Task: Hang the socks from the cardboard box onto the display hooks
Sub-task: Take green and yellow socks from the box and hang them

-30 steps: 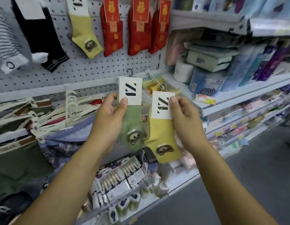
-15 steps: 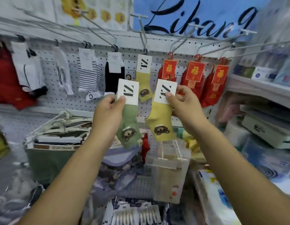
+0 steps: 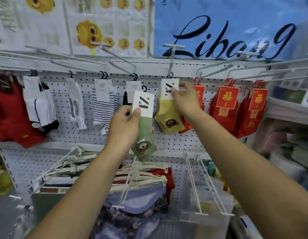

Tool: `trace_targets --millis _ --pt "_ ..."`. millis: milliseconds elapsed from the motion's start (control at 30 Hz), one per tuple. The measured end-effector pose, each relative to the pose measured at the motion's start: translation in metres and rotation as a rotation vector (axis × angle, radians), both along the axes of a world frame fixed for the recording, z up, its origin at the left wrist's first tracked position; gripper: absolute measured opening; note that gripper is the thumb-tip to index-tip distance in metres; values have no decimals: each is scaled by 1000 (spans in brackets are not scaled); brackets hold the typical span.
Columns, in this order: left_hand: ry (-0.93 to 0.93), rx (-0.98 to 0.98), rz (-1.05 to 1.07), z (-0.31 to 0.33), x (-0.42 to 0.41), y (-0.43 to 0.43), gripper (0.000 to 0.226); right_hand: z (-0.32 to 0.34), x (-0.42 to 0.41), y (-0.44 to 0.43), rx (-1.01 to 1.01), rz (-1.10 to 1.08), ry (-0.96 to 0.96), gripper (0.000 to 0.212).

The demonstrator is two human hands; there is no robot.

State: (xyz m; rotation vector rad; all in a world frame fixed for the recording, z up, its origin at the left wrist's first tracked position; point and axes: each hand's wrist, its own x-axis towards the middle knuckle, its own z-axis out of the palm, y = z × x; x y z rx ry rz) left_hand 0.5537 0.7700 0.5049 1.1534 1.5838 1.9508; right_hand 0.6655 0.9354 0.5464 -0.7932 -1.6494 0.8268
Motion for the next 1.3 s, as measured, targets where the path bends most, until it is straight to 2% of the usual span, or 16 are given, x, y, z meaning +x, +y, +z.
trace_targets --millis 267,400,500,700,833,967,1067,1133,1300 --pt "5 11 -63 1 -20 20 17 -14 -12 14 5 -6 -31 15" --pt "11 22 -40 -2 -26 31 22 -22 -2 2 47 -166 -14 26" --pt "19 37 -63 -2 -23 38 22 -27 4 -20 111 -256 41 24" --pt "81 58 -122 -1 -2 49 23 -18 6 -59 -73 92 20 38" --pt "82 55 -170 -1 3 48 23 -20 11 -59 -79 119 99 23" --pt "194 41 13 3 -17 44 10 -19 16 -51 -104 94 107 23" --pt "213 134 178 19 -40 38 32 -11 16 -37 -51 5 95 21" --pt "259 181 206 31 -49 35 40 -3 13 -29 -11 -27 82 18" --pt "367 243 162 47 -53 33 35 5 3 -16 19 7 67 10"
